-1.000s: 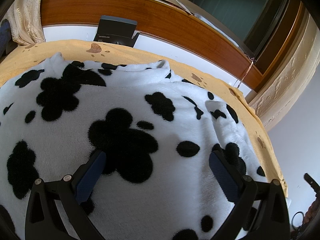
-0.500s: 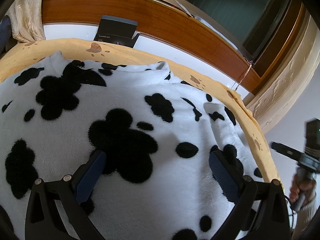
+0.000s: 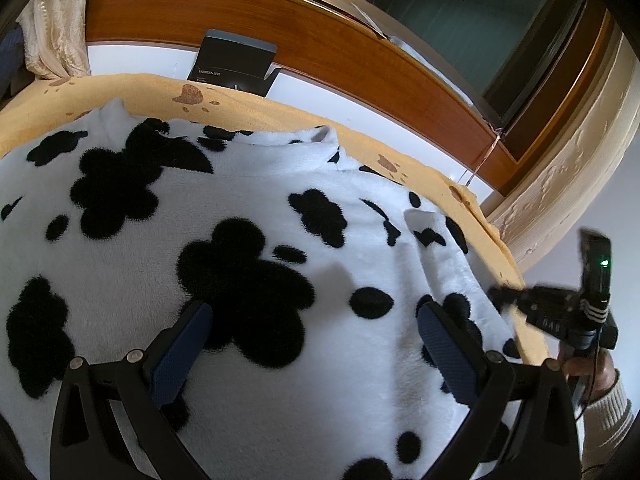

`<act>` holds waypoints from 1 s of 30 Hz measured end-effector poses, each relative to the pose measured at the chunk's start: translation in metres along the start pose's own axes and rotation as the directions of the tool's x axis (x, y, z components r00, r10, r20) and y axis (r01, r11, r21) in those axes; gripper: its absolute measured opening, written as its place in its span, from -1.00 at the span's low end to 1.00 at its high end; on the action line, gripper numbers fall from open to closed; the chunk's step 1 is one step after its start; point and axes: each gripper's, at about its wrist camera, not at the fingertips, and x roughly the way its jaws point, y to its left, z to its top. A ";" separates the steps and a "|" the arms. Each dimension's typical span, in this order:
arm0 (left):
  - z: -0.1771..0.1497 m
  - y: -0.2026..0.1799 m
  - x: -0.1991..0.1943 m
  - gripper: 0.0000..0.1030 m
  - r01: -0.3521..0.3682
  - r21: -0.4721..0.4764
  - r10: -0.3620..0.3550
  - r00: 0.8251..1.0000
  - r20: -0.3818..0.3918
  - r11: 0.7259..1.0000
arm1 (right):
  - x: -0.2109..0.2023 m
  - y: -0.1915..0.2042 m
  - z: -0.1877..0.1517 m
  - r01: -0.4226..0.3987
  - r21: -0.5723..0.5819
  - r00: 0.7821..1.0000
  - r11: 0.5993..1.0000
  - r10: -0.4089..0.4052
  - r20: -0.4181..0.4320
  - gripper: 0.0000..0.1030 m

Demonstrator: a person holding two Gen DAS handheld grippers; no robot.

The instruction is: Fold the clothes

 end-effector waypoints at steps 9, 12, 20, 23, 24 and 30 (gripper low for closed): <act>0.000 -0.001 -0.001 1.00 0.000 0.001 0.000 1.000 -0.001 1.000 | -0.015 -0.012 0.037 0.380 -0.102 0.921 0.919 -0.366 0.132 -0.89; 0.000 -0.001 -0.001 1.00 0.000 0.001 0.000 1.000 -0.001 1.000 | 0.014 -0.023 0.036 0.338 -0.095 0.941 0.936 -0.335 0.054 -0.87; 0.001 -0.004 0.001 1.00 -0.017 0.012 0.017 1.000 -0.006 1.000 | -0.010 -0.065 0.036 0.097 0.166 0.992 0.981 -0.110 0.069 0.17; 0.001 -0.004 0.000 1.00 -0.016 0.013 0.016 1.000 -0.006 1.000 | -0.029 -0.055 0.056 0.010 0.188 0.983 0.982 -0.044 0.177 0.74; 0.001 -0.003 0.000 1.00 -0.011 0.009 0.011 1.000 -0.005 1.000 | -0.032 -0.047 0.066 -0.023 0.171 0.979 0.985 -0.012 0.202 0.74; 0.002 0.001 -0.001 1.00 0.012 -0.010 -0.012 1.000 0.002 1.000 | 0.017 0.033 0.128 -0.055 -0.030 0.990 0.998 0.058 0.127 0.74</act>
